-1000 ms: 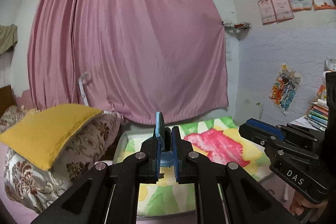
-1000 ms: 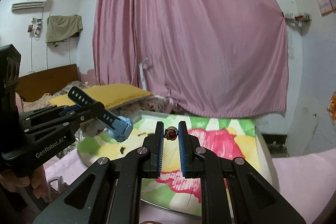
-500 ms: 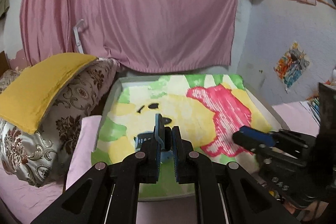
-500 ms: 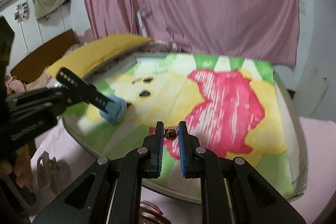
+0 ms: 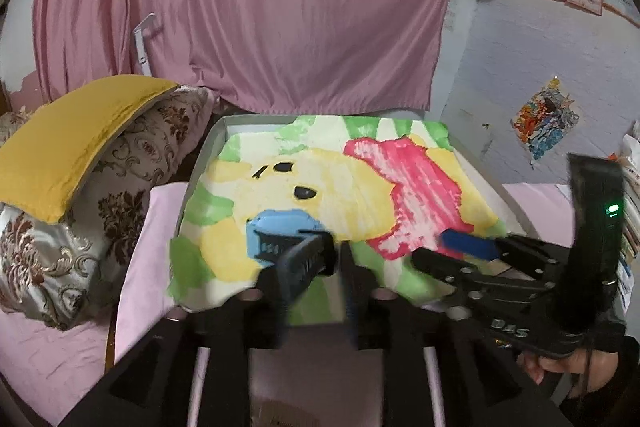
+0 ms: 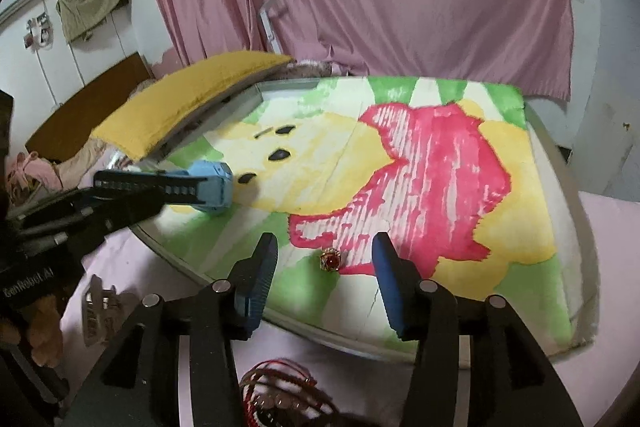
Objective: Organize jewelry
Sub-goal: 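Carry the blue smartwatch with the left tool into the tray and release, then move the left tool to the beige claw clip and grasp it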
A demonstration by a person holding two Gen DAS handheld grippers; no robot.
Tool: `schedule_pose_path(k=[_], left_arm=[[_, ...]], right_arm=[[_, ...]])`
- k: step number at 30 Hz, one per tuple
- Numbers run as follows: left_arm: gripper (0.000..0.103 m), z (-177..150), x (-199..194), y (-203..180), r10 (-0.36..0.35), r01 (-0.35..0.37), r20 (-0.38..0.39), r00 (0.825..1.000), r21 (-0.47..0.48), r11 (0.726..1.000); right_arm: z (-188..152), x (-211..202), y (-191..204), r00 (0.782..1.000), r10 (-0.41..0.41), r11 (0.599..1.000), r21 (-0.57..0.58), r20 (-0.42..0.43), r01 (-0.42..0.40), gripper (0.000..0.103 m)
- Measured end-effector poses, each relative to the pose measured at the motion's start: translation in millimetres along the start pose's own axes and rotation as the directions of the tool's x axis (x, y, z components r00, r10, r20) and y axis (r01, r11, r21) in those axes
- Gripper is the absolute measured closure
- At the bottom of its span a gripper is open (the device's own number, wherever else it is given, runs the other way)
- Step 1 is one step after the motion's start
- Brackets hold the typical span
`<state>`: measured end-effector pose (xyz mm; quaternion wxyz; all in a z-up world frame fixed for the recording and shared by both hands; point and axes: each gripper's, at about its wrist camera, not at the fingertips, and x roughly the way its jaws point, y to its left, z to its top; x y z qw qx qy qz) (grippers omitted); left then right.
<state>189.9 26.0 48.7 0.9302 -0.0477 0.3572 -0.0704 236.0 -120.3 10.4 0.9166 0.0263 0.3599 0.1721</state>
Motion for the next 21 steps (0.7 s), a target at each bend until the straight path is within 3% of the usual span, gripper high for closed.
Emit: schedule_pose_path(k=[2,5,7,14,17,21], left_arm=[[0.049,-3,-3,2,-0.001,0.001,0.018,1.000,-0.016,1.000],[0.046,-6,-15,6,-0.014,0.017,0.066,0.998,-0.043,0.999],[0.036,-9,-22,8,-0.007,0.013,0.100,0.995,-0.054,0.998],[0.008,-26,-58,11,0.036,-0.016,0.250,0.968,-0.079,0.997],[0.003,-35,-71,11,0.052,-0.028,0.294,0.955,-0.087,0.996],[0.001,-48,-82,14,0.071,-0.040,0.309,0.948,-0.106,0.994]], right_arm=[[-1,-12,-1,0.999,-0.015,1.000,0.002,0.041,0.015,0.056],[-5,-37,-2,0.990,-0.036,0.999,0.022,0.134,0.033,0.046],[-10,-51,-1,0.981,-0.052,0.998,0.028,0.188,0.047,0.041],[-31,-95,5,0.937,-0.081,0.997,0.042,0.339,0.070,0.017],[-39,-107,9,0.925,-0.087,0.996,0.040,0.369,0.078,0.006],[-53,-121,14,0.917,-0.085,0.996,0.020,0.391,0.083,0.002]])
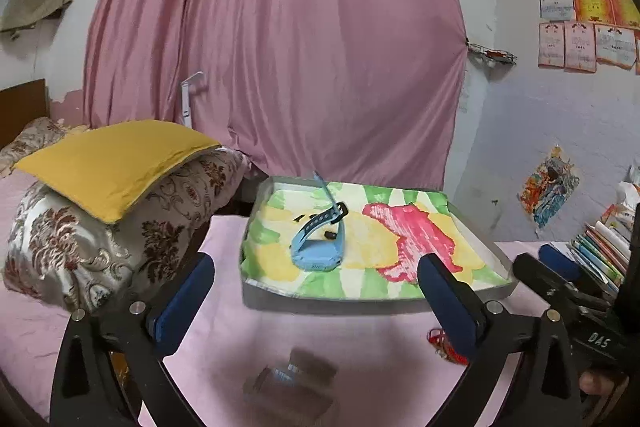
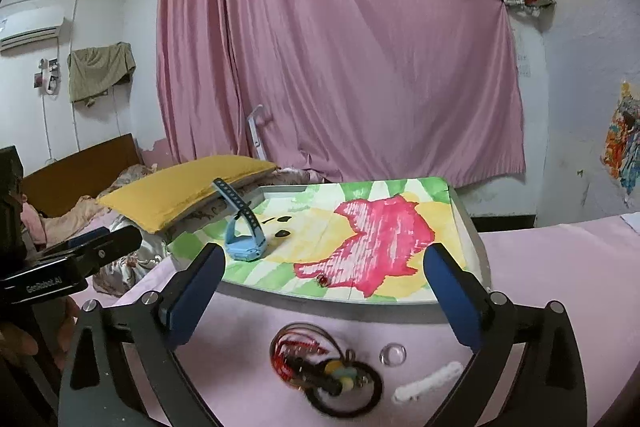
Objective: Organize jewelry
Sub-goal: 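Move the left tool to the beige claw clip and grasp it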
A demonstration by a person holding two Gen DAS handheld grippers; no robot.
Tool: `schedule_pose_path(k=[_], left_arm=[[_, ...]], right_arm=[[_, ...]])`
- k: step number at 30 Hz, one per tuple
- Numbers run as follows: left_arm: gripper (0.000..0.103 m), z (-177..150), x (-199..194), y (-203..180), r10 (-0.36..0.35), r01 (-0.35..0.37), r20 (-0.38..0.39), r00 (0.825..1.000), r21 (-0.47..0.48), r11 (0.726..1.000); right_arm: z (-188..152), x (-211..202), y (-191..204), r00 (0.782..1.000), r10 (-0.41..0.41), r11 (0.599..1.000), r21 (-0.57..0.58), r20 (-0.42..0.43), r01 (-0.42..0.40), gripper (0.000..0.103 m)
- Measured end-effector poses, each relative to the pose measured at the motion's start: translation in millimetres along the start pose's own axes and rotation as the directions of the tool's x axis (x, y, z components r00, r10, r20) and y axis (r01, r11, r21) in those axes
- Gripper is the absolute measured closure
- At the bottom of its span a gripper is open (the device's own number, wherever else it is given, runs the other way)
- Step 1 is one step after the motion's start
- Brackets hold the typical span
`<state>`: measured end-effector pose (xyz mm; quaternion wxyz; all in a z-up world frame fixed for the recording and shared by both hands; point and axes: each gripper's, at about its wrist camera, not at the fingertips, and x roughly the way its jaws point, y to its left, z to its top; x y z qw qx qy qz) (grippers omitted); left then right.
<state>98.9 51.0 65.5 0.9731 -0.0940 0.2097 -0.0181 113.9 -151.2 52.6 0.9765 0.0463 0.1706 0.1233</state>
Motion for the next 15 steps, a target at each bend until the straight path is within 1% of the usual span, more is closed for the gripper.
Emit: schedule_pose_path(k=[3,8,11,15], left_arm=[[0.001,-11,-11,4,0.007,-0.007,-0.005,1.000,-0.001,1.000],[0.001,-28,-26,6,0.035,-0.034,-0.026,0.999,0.041,0.999],[0.001,-36,-28,9,0.040,-0.037,-0.063,0.997,0.054,0.998],[0.001,-43,-22,13,0.022,-0.015,-0.141,0.990,0.048,0.999]], right_arm=[[-7,-9,3,1.000,0.007,1.000,-0.023,-0.009,-0.007,0.002],[-16,-16,1,0.998,0.034,0.999,-0.036,-0.053,-0.036,0.002],[-18,-17,1,0.995,0.036,0.999,-0.030,-0.091,-0.038,0.002],[-25,-11,-3,0.984,0.059,0.998,0.004,-0.171,-0.059,0.002]])
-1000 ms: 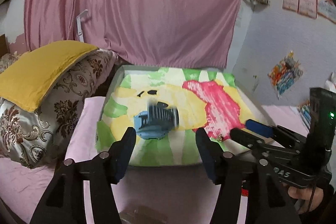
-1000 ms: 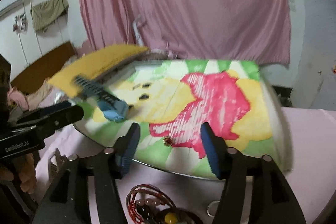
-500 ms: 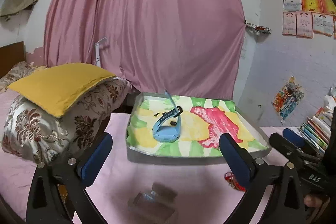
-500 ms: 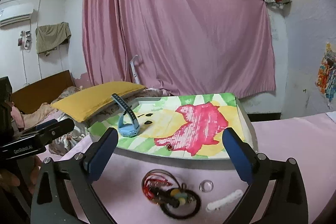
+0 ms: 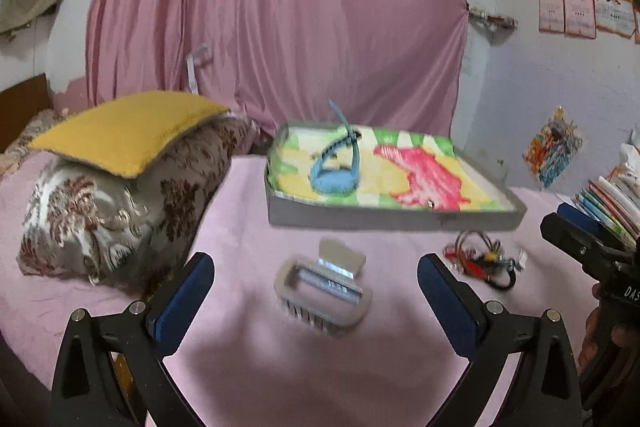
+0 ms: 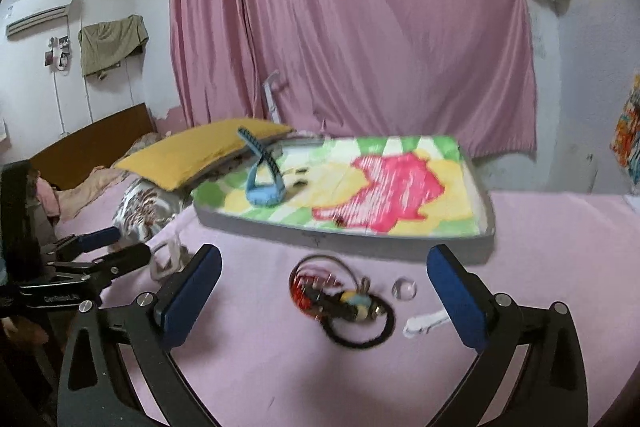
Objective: Organize jewelry
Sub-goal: 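Move the left tool to the beige claw clip and grasp it, then lift the claw clip with the left tool while the right tool grasps a black hairpin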
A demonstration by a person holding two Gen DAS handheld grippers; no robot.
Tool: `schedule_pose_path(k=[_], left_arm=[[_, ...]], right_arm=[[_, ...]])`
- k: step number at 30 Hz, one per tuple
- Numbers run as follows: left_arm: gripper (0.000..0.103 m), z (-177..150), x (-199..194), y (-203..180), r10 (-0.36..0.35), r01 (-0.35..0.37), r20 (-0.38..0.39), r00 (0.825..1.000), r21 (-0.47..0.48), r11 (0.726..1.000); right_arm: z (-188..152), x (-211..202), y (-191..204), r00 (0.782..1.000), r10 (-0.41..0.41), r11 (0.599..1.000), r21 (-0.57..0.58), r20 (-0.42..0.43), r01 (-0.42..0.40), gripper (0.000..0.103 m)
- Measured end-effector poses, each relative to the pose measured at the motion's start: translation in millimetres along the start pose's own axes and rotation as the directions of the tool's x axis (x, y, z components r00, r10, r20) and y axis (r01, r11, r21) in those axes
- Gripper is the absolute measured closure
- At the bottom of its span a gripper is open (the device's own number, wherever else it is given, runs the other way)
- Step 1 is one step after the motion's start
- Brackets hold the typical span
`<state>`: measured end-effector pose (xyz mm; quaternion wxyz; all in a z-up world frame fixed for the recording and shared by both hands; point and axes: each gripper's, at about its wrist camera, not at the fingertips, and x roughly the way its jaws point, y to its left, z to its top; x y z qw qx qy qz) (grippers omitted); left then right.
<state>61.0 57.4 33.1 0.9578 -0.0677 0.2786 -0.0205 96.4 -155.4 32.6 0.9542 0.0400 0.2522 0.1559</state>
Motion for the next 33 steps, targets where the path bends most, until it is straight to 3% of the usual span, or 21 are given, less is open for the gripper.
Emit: schedule_pose_path(k=[7,13,15,21,24,29,33], left_arm=[[0.001,-8,25,-5,0.011,-0.009,-0.140,0.990,0.018,1.000],[0.001,-7,46,5,-0.013,0.002,-0.226,0.974,-0.053,0.999],[0.003,-7,49,7,-0.023,0.007,-0.234,0.972,-0.068,0.998],[0.016,-4,58,5,-0.026,0.014,-0.247,0.969,-0.048,0.999],[0.027,-3,63,1,-0.022,0.015,-0.257,0.966,-0.030,0.999],[0.034,-2,65,-1,-0.023,0.019,-0.262,0.965,-0.016,1.000],[0.041,0,65,-4,-0.018,0.018,-0.267,0.964,-0.005,1.000]], right_arm=[[-12,21,-8,0.987,0.059,0.998,0.035,-0.148,-0.055,0.003],[-16,37,-11,0.974,0.069,0.997,0.053,-0.216,-0.059,0.034],[-16,42,-12,0.970,0.066,0.997,0.058,-0.234,-0.054,0.050],[-16,51,-10,0.963,0.045,0.998,0.044,-0.266,-0.034,0.072],[-15,50,-10,0.962,0.044,0.999,0.040,-0.271,-0.034,0.076],[-17,48,-11,0.959,0.048,0.998,0.040,-0.278,-0.039,0.076],[-19,46,-12,0.958,0.048,0.999,0.038,-0.281,-0.039,0.084]])
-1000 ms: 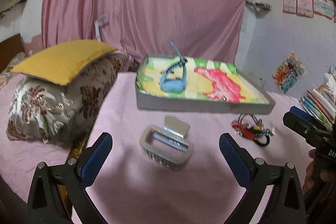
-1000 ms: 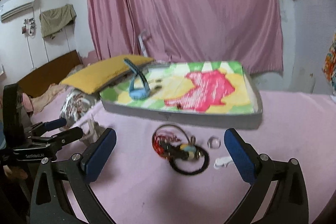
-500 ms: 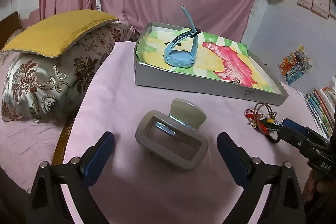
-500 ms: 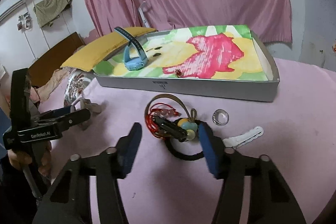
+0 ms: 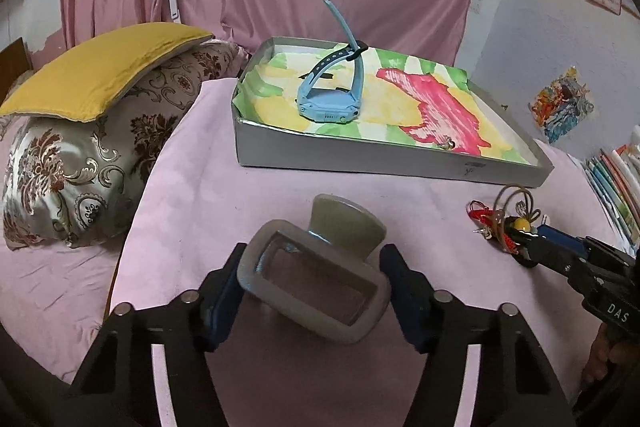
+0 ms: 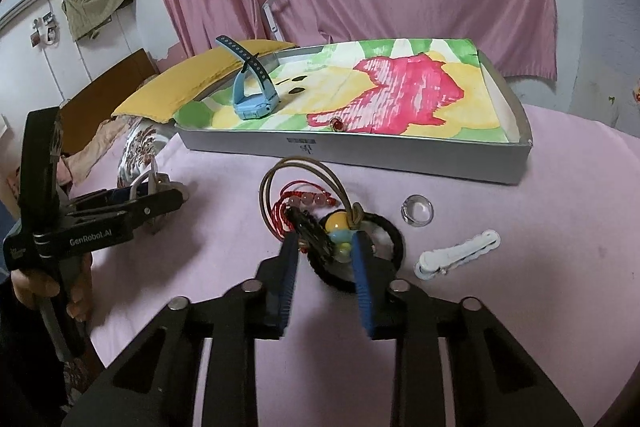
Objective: Organize jewelry
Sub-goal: 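Lift the claw clip with the left tool while the right tool grasps a black hairpin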
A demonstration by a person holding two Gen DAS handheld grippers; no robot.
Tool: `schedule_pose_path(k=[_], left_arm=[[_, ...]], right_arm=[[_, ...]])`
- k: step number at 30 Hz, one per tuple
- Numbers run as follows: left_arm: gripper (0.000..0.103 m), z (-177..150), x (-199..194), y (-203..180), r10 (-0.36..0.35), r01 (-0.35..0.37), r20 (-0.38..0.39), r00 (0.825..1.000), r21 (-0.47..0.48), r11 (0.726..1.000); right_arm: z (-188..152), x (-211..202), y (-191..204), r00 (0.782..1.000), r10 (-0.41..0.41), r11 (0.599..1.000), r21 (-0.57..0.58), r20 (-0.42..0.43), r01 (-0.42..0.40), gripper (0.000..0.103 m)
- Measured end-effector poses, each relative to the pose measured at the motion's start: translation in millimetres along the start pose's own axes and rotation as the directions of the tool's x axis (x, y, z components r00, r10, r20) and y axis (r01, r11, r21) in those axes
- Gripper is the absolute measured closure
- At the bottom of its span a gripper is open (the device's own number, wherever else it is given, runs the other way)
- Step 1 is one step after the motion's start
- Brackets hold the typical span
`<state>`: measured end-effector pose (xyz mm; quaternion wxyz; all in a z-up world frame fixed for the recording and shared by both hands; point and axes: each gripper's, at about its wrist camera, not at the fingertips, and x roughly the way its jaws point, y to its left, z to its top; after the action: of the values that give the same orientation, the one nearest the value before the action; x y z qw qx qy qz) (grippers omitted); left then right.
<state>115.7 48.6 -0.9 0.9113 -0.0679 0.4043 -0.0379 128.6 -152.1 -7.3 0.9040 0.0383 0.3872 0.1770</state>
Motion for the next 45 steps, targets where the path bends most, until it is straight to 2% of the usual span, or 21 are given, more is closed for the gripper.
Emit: schedule_pose_path(k=[3,6,13,20,23,27,33,38,45], left_arm=[[0.041,0,0,-1,-0.003,0.003,-0.001,1.000,0.001,1.000],[0.041,-1,0,-3,-0.001,0.001,-0.005,1.000,0.001,1.000],[0.041,-3,-2,-8,0.007,-0.007,-0.013,1.000,0.007,1.000],[0.041,-7,-4,-18,-0.022,0.022,-0.017,1.000,0.016,1.000],[0.041,-9,-4,-25,-0.032,0.032,-0.018,0.999,0.028,0.999],[0.041,-10,-4,-31,-0.048,0.048,-0.013,0.999,0.034,0.998],[0.041,-15,-6,-43,-0.125,0.125,0.005,0.992,0.038,0.991],[0.042,-15,-14,-56,-0.179,0.176,0.053,0.982,0.056,0.983],[0.042,-11,-19,-70,-0.197,0.190,0.109,0.974,0.074,0.979]], right_arm=[[0,-1,-1,1.000,-0.002,1.000,0.004,0.004,0.002,0.089],[-1,-2,-1,1.000,-0.003,1.000,-0.001,0.001,0.003,0.090],[-6,-8,3,1.000,0.003,1.000,-0.018,0.001,-0.003,0.091],[-2,-6,1,1.000,0.003,1.000,-0.021,0.019,-0.003,0.091],[0,-4,4,1.000,0.005,0.999,-0.032,0.026,-0.004,0.098],[-3,-5,6,0.999,0.006,0.999,-0.046,0.037,-0.004,0.100],[-9,-24,6,0.996,-0.001,0.997,-0.083,0.089,0.009,0.100],[-8,-45,0,0.987,-0.018,0.996,-0.078,0.158,0.031,0.100],[-3,-62,3,0.968,-0.020,0.995,-0.092,0.251,0.044,0.100]])
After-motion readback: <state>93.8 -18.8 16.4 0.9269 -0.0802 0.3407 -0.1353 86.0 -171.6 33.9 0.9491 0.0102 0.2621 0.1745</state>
